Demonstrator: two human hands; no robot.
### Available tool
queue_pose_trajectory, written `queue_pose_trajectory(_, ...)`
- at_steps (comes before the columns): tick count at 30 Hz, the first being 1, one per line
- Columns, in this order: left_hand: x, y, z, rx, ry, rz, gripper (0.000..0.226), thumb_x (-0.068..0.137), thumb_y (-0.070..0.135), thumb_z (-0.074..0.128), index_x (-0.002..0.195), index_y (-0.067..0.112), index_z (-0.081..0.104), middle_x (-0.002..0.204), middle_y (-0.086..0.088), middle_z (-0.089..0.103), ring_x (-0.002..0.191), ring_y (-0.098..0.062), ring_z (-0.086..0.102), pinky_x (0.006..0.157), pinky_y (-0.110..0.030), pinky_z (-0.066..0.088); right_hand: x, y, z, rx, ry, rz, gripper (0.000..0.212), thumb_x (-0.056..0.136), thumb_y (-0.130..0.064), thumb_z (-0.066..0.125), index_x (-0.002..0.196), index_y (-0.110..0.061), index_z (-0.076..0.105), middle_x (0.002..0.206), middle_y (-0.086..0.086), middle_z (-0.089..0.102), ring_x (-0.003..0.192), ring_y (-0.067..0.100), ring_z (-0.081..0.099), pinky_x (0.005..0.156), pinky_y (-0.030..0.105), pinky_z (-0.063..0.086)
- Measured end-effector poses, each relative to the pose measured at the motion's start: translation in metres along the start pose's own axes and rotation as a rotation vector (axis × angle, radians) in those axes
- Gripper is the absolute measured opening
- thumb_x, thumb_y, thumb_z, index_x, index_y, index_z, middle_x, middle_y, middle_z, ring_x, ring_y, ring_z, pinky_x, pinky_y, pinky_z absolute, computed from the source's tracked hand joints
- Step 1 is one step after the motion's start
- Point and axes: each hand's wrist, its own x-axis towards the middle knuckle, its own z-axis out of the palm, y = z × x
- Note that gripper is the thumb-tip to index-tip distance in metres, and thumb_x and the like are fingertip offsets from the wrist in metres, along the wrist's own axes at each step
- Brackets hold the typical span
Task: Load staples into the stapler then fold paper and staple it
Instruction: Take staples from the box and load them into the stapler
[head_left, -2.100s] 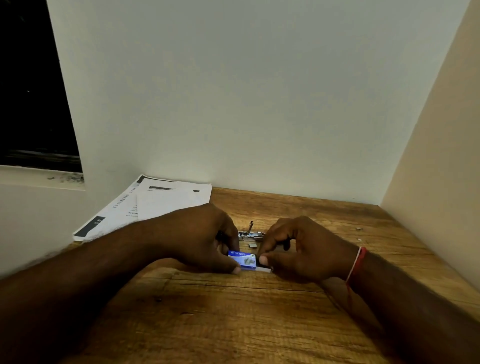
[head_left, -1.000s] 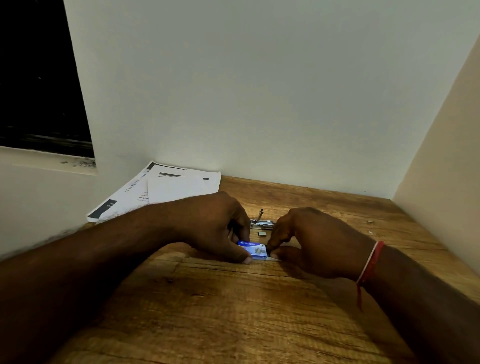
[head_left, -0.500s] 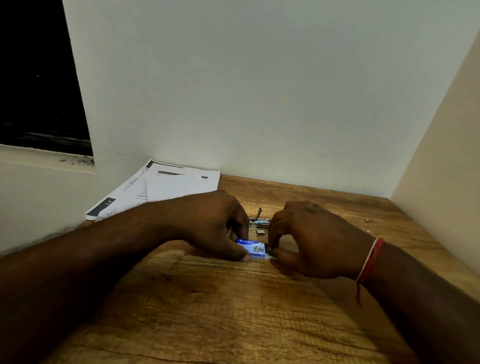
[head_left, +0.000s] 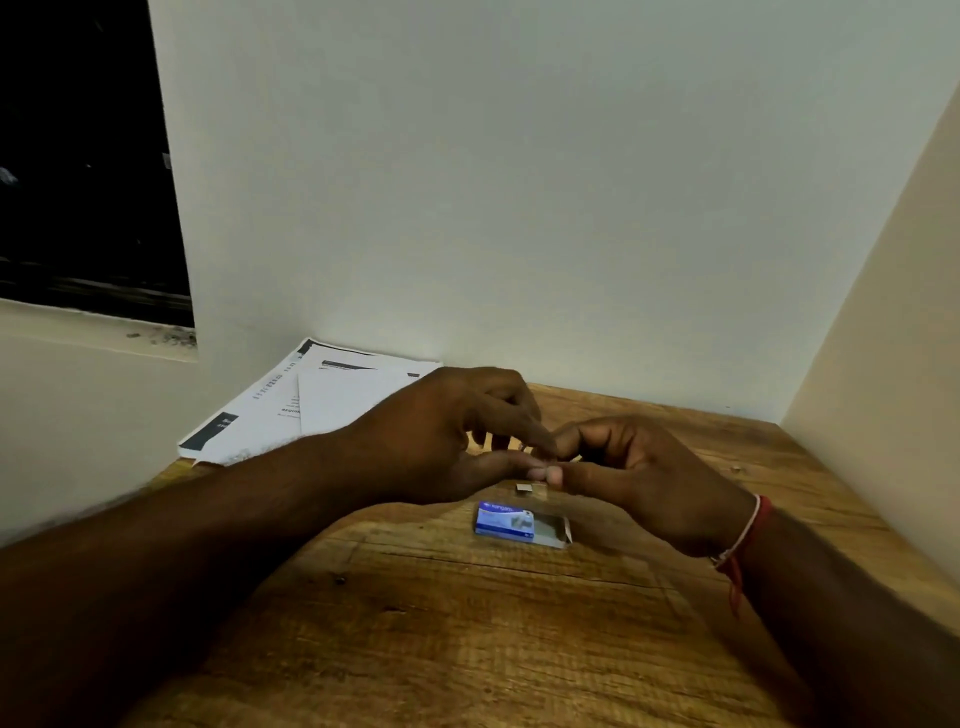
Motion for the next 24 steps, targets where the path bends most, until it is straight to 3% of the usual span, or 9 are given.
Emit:
queue_pose_trajectory(5, 0.0, -0.005, 0.001, -0.014, 0.047, 0.025, 0.016, 0.099, 0.019, 0.088, 0.114, 0.024, 0.087, 0.104, 0.008, 0.075, 0.091, -0.022, 0.074, 0.075, -0.047, 0.061, 0.003, 0.005, 0.003, 0.174, 0.071, 0.03, 0.017, 0.089, -0.024, 0.078, 0.101, -0.013, 0.085, 0.103, 0.009, 0.08, 0.093, 0.02, 0.069, 0.084, 0.041, 0.054)
queue_pose_trajectory(12, 0.0, -0.005, 0.007, -0.009, 0.198, 0.088, 0.011, 0.097, 0.014, 0.089, 0.108, 0.016, 0.088, 0.099, 0.003, 0.075, 0.089, -0.012, 0.07, 0.075, -0.04, 0.06, 0.008, 0.014, 0.003, 0.364, 0.112, 0.039, 0.027, 0.086, -0.017, 0.081, 0.108, -0.002, 0.081, 0.103, 0.014, 0.077, 0.09, 0.021, 0.068, 0.076, 0.038, 0.053)
queue_pose_trajectory(15, -0.001, -0.007, 0.011, -0.016, 0.235, 0.095, 0.011, 0.097, 0.013, 0.089, 0.107, 0.012, 0.087, 0.098, 0.0, 0.076, 0.088, -0.016, 0.071, 0.075, -0.041, 0.059, 0.009, 0.017, 0.003, 0.451, 0.095, 0.038, 0.033, 0.092, -0.016, 0.081, 0.116, 0.006, 0.077, 0.105, 0.016, 0.076, 0.092, 0.022, 0.068, 0.072, 0.034, 0.054)
queue_pose_trajectory(21, -0.001, -0.008, 0.017, -0.009, 0.254, 0.093, 0.01, 0.097, 0.012, 0.089, 0.106, 0.011, 0.086, 0.098, -0.001, 0.076, 0.089, -0.017, 0.072, 0.074, -0.043, 0.06, 0.009, 0.017, 0.005, 0.348, 0.156, 0.007, 0.029, 0.086, -0.02, 0.082, 0.108, -0.001, 0.082, 0.111, 0.03, 0.074, 0.091, 0.03, 0.062, 0.07, 0.037, 0.053)
queue_pose_trajectory(24, -0.002, -0.013, 0.017, 0.008, 0.238, 0.04, 0.018, 0.096, 0.018, 0.091, 0.113, 0.015, 0.085, 0.102, 0.002, 0.076, 0.091, -0.016, 0.072, 0.078, -0.042, 0.061, 0.009, 0.014, 0.005, 0.316, 0.223, 0.018, 0.027, 0.086, -0.021, 0.082, 0.107, -0.004, 0.083, 0.107, 0.021, 0.079, 0.088, 0.025, 0.067, 0.07, 0.037, 0.055)
